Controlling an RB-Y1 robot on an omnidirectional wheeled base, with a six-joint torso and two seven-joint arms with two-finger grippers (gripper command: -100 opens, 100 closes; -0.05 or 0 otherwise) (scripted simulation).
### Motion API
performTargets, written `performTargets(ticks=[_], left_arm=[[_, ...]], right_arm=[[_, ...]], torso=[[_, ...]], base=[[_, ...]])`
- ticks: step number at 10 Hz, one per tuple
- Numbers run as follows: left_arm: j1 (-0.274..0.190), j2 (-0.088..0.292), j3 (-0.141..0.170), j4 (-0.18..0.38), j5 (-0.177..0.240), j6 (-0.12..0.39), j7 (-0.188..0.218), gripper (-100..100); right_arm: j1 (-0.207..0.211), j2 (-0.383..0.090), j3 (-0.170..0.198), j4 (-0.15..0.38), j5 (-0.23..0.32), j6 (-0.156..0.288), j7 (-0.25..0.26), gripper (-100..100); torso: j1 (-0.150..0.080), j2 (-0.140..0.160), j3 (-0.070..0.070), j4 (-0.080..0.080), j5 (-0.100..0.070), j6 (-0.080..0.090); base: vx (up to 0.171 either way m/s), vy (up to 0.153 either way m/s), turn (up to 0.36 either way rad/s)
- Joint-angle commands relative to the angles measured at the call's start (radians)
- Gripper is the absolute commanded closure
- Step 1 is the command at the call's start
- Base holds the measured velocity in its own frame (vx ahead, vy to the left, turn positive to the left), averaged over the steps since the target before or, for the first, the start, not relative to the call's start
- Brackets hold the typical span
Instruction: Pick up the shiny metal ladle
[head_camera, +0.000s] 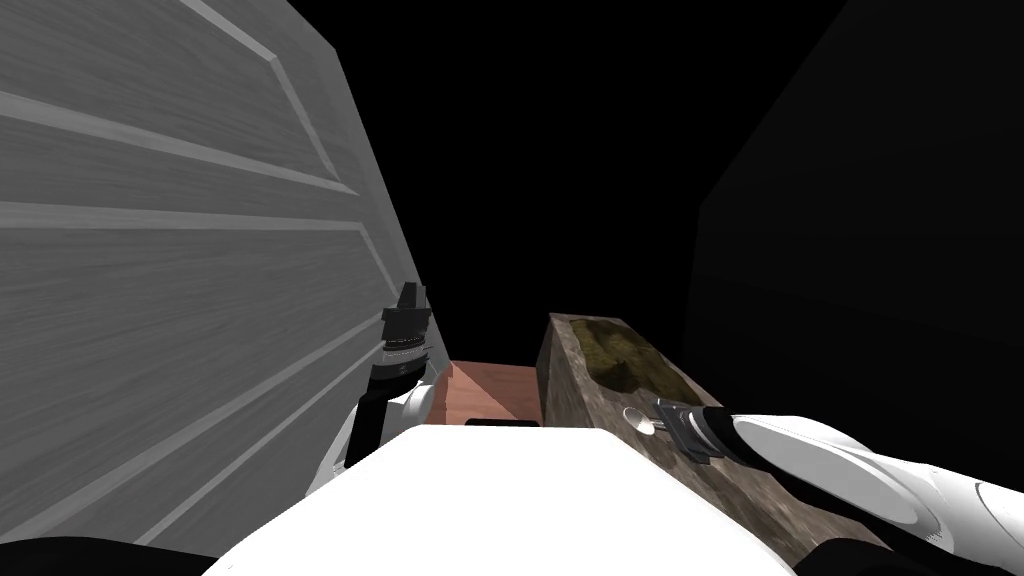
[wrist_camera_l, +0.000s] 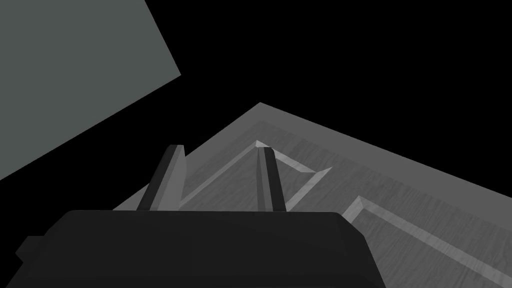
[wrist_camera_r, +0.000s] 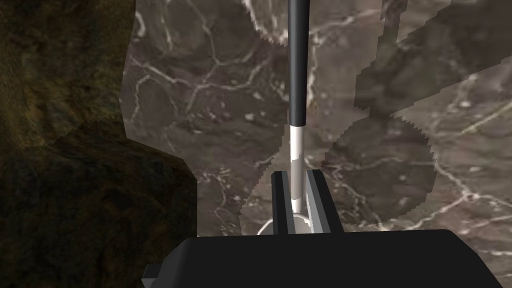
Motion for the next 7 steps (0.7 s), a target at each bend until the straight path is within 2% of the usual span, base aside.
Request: performTargets(ticks=[1, 2, 3, 5, 6, 7], left_arm=[[0.0, 0.0, 0.0, 0.0, 0.0, 0.0, 0.0, 0], [0.0, 0.0, 0.0, 0.0, 0.0, 0.0, 0.0, 0], [0.0, 0.0, 0.0, 0.0, 0.0, 0.0, 0.0, 0], [0.0, 0.0, 0.0, 0.0, 0.0, 0.0, 0.0, 0], [0.0, 0.0, 0.0, 0.0, 0.0, 0.0, 0.0, 0], [0.0, 0.0, 0.0, 0.0, 0.0, 0.0, 0.0, 0]], right_arm=[[-0.009, 0.009, -0.009, 0.007, -0.047, -0.022, 0.05, 100], [-0.009, 0.009, -0.009, 0.007, -0.047, -0.022, 0.075, 100], [-0.029, 0.028, -0.023, 0.016, -0.091, -0.06, 0.104, 100], [-0.029, 0.028, -0.023, 0.016, -0.11, -0.06, 0.156, 100], [-0.032, 0.028, -0.017, 0.017, -0.104, -0.057, 0.135, 100], [-0.032, 0.029, -0.017, 0.017, -0.106, -0.058, 0.142, 0]], torso=[[0.0, 0.0, 0.0, 0.0, 0.0, 0.0], [0.0, 0.0, 0.0, 0.0, 0.0, 0.0], [0.0, 0.0, 0.0, 0.0, 0.0, 0.0], [0.0, 0.0, 0.0, 0.0, 0.0, 0.0], [0.0, 0.0, 0.0, 0.0, 0.0, -0.001], [-0.001, 0.0, 0.0, 0.0, 0.0, -0.001]], base=[[0.001, 0.012, -0.04], [0.001, 0.007, -0.003], [0.001, 0.009, -0.067], [0.0, 0.01, -0.019], [0.0, 0.0, 0.0], [0.0, 0.0, 0.0]])
